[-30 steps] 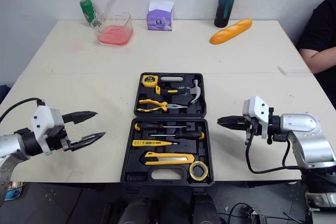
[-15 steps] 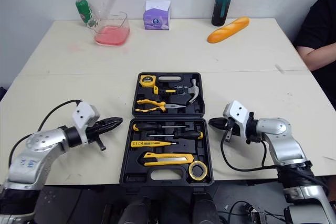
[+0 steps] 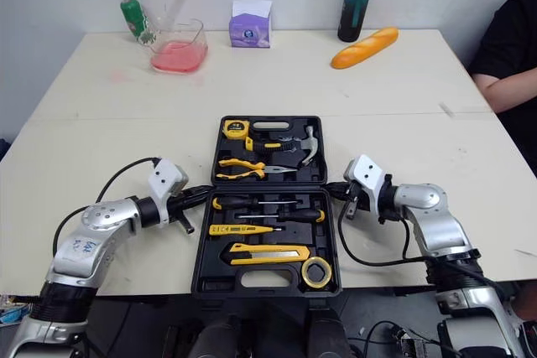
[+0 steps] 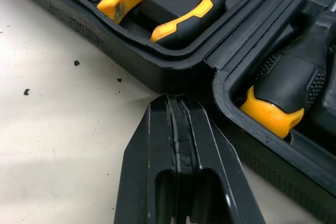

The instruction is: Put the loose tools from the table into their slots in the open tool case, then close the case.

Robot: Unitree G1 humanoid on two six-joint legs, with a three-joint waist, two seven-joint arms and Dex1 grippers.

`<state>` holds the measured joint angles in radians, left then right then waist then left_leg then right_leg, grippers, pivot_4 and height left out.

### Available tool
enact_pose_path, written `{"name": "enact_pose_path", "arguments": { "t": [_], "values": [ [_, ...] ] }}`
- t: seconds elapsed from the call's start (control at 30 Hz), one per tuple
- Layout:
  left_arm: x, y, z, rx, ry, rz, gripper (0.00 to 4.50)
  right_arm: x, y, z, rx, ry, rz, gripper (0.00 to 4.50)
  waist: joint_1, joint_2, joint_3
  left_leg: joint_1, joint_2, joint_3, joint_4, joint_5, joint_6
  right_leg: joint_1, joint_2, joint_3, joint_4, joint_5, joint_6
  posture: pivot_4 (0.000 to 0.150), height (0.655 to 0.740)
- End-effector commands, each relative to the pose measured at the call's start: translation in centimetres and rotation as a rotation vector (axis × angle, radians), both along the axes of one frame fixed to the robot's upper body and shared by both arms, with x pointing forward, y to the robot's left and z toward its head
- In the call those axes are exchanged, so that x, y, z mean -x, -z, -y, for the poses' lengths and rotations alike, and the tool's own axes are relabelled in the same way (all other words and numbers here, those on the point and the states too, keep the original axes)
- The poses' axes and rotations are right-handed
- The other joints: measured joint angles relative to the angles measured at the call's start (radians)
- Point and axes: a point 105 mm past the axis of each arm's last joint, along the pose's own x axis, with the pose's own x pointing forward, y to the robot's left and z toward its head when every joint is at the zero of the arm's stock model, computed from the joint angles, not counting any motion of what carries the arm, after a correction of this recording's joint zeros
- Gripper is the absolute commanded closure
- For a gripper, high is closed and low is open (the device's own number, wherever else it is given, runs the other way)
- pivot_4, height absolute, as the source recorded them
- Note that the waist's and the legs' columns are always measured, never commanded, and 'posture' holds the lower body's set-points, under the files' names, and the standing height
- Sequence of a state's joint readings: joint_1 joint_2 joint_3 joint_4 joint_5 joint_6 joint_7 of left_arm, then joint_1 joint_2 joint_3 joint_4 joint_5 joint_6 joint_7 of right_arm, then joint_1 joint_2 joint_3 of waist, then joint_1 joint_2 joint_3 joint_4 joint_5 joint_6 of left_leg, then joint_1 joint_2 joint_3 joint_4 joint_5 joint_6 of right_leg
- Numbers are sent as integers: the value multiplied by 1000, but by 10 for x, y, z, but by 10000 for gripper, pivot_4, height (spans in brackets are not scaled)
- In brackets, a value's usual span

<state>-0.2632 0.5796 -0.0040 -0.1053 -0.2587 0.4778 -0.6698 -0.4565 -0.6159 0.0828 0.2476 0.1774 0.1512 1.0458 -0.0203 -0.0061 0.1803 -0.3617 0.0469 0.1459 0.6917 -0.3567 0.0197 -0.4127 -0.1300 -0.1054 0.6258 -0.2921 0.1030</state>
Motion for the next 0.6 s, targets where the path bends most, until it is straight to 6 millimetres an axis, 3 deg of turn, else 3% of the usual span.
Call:
{"name": "enact_pose_path", "arguments": {
  "t": [0.03,0.33,0.6],
  "values": [
    [-2,-10,15,20,44,43,44188,-2,-7,-12,-17,-41,28,45000,0,0,0,0,0,0,0,0,0,0,0,0,0,0,0,1500,7400],
    [-10,-3,21,35,29,18,44188,-17,-12,-16,-23,-15,68,45000,-7,0,0,0,0,0,0,0,0,0,0,0,0,0,0,1500,7400],
    [-18,0,10,4,-27,12,44188,-20,-10,-18,-20,-25,49,45000,-7,0,0,0,0,0,1,1,0,0,-1,0,1,0,1,1500,7400]
  ]
}}
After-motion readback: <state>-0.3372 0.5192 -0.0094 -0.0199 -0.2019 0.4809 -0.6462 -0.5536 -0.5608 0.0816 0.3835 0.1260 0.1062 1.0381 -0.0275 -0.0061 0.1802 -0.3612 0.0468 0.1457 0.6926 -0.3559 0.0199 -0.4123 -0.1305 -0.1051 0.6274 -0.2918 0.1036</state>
